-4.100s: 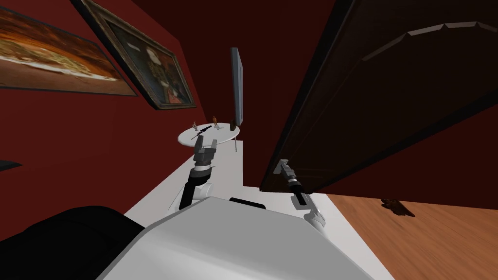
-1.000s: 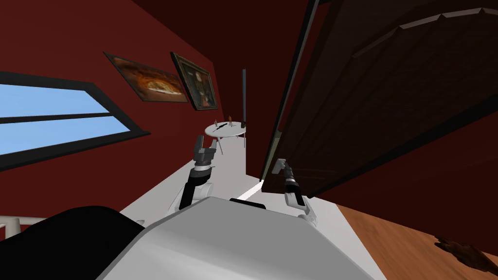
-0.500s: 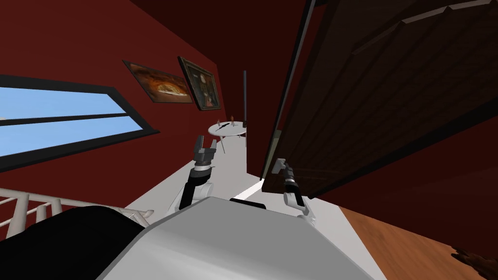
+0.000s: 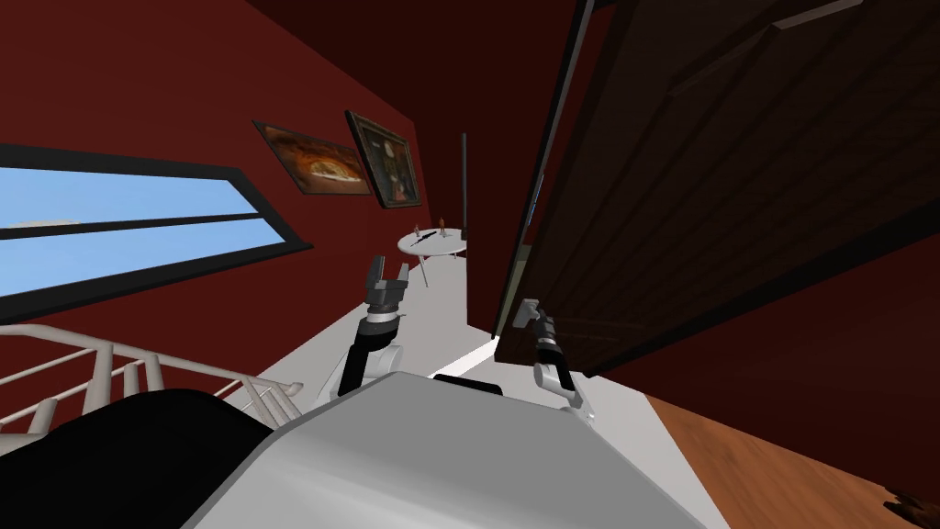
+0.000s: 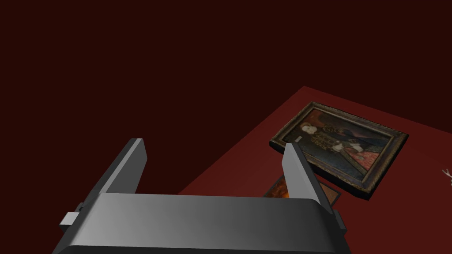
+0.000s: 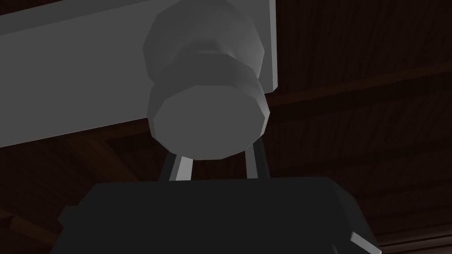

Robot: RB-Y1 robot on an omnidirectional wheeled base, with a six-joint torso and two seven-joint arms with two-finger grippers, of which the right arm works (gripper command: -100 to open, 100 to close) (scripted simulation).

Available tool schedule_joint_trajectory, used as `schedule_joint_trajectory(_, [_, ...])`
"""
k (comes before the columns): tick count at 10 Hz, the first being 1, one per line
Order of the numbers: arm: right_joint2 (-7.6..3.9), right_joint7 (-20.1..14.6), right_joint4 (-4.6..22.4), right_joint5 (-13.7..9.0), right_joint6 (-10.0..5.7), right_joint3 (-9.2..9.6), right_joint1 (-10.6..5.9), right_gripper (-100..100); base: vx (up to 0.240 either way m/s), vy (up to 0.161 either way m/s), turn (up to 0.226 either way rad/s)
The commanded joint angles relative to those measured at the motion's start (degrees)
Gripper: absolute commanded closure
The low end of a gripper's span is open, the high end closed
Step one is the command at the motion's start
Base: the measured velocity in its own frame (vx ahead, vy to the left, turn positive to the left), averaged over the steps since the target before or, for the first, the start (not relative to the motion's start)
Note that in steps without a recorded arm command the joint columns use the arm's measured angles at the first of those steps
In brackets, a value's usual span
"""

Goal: Pull the door open

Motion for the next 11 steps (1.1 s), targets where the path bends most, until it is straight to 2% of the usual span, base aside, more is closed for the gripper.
schedule_joint_trajectory(1, [1.03,-0.45,0.06,0.00,-0.65,1.59,-0.60,100,-0.009,-0.003,-0.017])
schedule_joint_trajectory(2, [1.25,-2.56,-0.20,-1.97,-0.55,1.94,-0.49,100,-0.030,-0.025,0.082])
schedule_joint_trajectory(4, [1.25,-2.56,-0.20,-1.97,-0.55,1.94,-0.49,100,-0.023,-0.028,0.042])
schedule_joint_trajectory(5, [1.48,-4.68,-0.45,-3.94,-0.45,2.30,-0.38,100,-0.040,-0.011,0.066])
schedule_joint_trajectory(7, [1.48,-4.68,-0.45,-3.94,-0.45,2.30,-0.38,100,-0.025,-0.025,0.021])
schedule_joint_trajectory(8, [1.70,-6.73,-0.71,-5.86,-0.36,2.64,-0.28,100,-0.029,-0.032,0.069])
schedule_joint_trajectory(10, [1.70,-6.73,-0.71,-5.86,-0.36,2.64,-0.28,100,-0.032,-0.022,0.041])
schedule_joint_trajectory(11, [1.92,-8.79,-0.96,-7.77,-0.26,2.98,-0.17,100,-0.027,-0.027,0.075])
